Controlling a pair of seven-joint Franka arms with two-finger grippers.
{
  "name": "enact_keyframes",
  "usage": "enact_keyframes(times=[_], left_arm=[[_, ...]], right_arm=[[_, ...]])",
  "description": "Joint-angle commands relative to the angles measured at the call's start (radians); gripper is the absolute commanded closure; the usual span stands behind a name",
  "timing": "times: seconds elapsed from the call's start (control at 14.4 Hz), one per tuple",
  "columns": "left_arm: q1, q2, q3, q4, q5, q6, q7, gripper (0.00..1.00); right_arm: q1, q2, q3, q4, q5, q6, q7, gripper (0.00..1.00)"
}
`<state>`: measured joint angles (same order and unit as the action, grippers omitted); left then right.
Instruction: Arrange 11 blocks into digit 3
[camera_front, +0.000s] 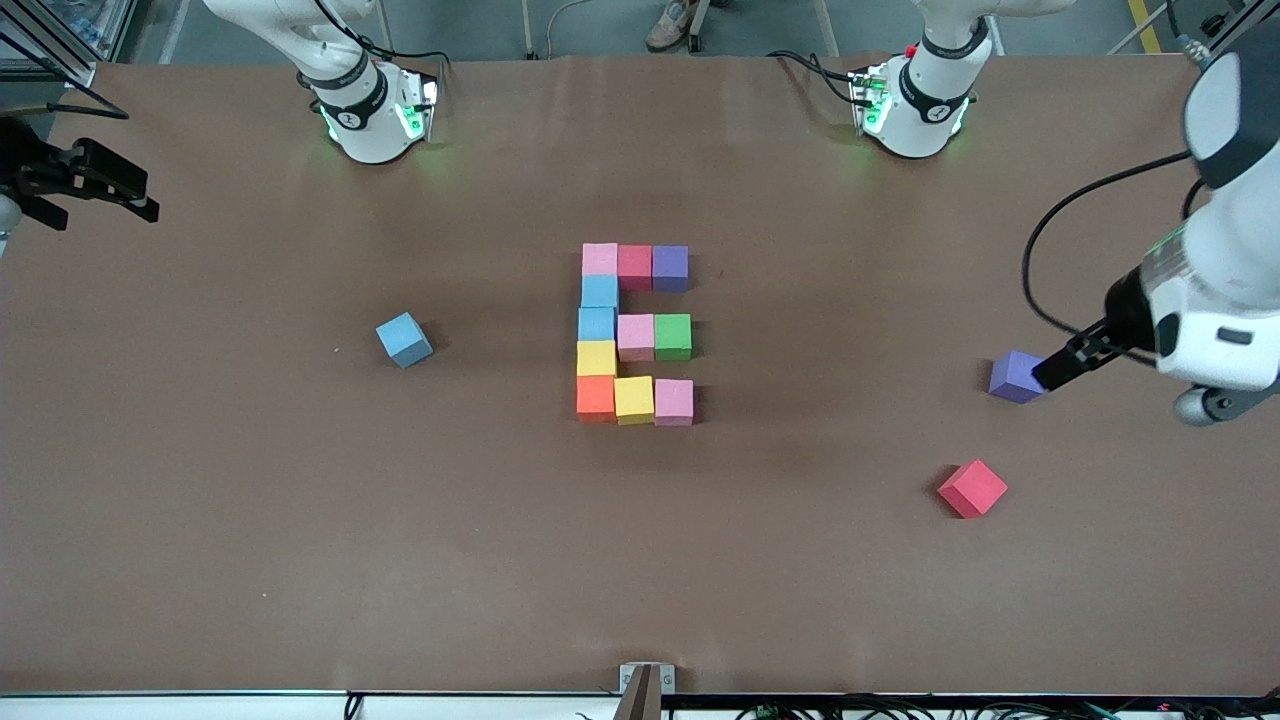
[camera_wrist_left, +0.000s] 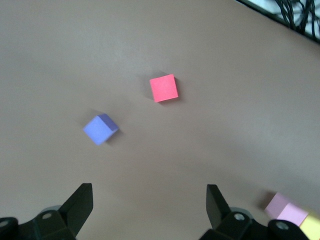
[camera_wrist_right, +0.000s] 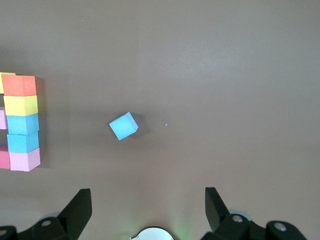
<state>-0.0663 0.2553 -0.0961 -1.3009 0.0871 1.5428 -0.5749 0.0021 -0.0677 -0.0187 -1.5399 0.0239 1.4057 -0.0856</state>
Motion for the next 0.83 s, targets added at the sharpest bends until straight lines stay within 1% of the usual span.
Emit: enact_keyframes(times=[0.0, 0.07, 0.21, 0.35, 0.42, 0.55, 0.62, 0.76], left_arm=[[0.017, -0.109, 0.013, -0.102, -0.003, -0.023, 0.186, 0.00], [0.017, -0.143, 0.038, -0.133, -0.013, -0.026, 0.210, 0.00], [0.039, -0.220, 0.041, -0.216, -0.018, -0.026, 0.255, 0.00], [0.057, -0.270, 0.042, -0.274, -0.044, -0.026, 0.326, 0.00], [0.080, -0.287, 0.042, -0.288, -0.047, -0.024, 0.360, 0.00], [0.083, -0.327, 0.049, -0.320, -0.052, -0.026, 0.436, 0.00], [0.083, -0.352, 0.061, -0.340, -0.052, -0.026, 0.458, 0.00], [0.082, -0.363, 0.059, -0.345, -0.052, -0.049, 0.466, 0.00]], right_arm=[[-0.005, -0.021, 0.008, -0.016, -0.010, 0.006, -0.005, 0.00], [-0.005, -0.021, 0.008, -0.016, -0.010, 0.006, -0.005, 0.00], [-0.005, -0.021, 0.009, -0.016, -0.010, 0.007, -0.005, 0.00], [-0.005, -0.021, 0.009, -0.014, -0.010, 0.009, -0.006, 0.00], [-0.005, -0.021, 0.009, -0.014, -0.012, 0.009, -0.006, 0.00], [-0.008, -0.021, 0.009, -0.014, -0.010, 0.006, -0.006, 0.00], [-0.008, -0.021, 0.008, -0.014, -0.010, 0.004, -0.006, 0.00], [-0.007, -0.021, 0.009, -0.014, -0.010, 0.007, -0.005, 0.00]])
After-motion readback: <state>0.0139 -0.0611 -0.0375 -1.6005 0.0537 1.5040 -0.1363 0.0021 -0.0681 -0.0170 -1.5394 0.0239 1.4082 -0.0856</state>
